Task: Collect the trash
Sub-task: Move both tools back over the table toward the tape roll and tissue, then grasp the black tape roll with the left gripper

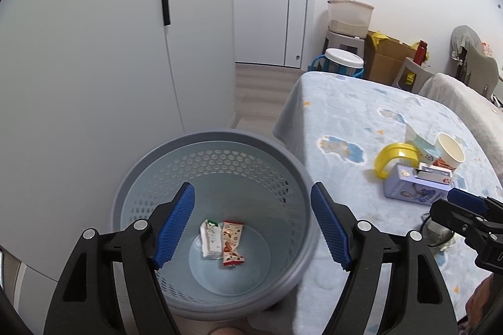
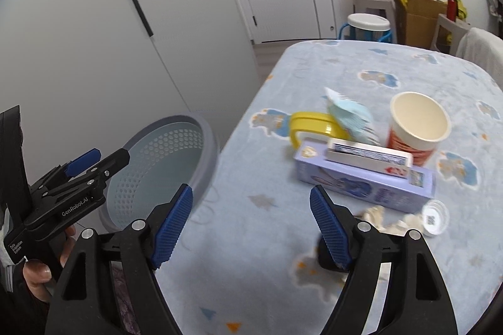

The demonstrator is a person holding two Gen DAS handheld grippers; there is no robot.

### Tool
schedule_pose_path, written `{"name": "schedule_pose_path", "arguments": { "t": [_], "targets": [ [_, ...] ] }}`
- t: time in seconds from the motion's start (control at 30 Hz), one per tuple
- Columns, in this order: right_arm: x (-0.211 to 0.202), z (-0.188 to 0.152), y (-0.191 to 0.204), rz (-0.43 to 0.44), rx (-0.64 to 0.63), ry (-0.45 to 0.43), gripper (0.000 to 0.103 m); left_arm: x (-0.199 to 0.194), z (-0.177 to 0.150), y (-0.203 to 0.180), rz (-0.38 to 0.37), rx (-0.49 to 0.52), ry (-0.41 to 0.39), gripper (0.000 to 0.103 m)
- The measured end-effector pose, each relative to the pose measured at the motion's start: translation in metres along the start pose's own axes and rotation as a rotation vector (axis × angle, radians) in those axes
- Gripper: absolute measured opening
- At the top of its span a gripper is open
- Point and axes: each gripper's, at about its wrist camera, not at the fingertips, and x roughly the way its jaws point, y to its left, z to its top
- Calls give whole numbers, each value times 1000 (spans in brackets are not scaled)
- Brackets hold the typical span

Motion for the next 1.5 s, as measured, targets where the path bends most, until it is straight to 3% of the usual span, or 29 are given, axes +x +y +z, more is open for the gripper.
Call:
{"name": "schedule_pose_path", "arguments": {
  "t": [0.7,0.93,1.27,1.5],
  "targets": [
    [-60,-42,-97,-192,112,22,77,2,-18,-97,-192,151,56,74],
    [-66,-53,-110,-188,142,13,77,7,-35,-134,-267,230,100,74],
    [-65,-67,-122,-166,167,26,78,8,-43,-176,-355,287,103,73],
    [-70,-71,-135,-164,205,15,78,15,-46,-199,-360,321,111,73]
  ]
}}
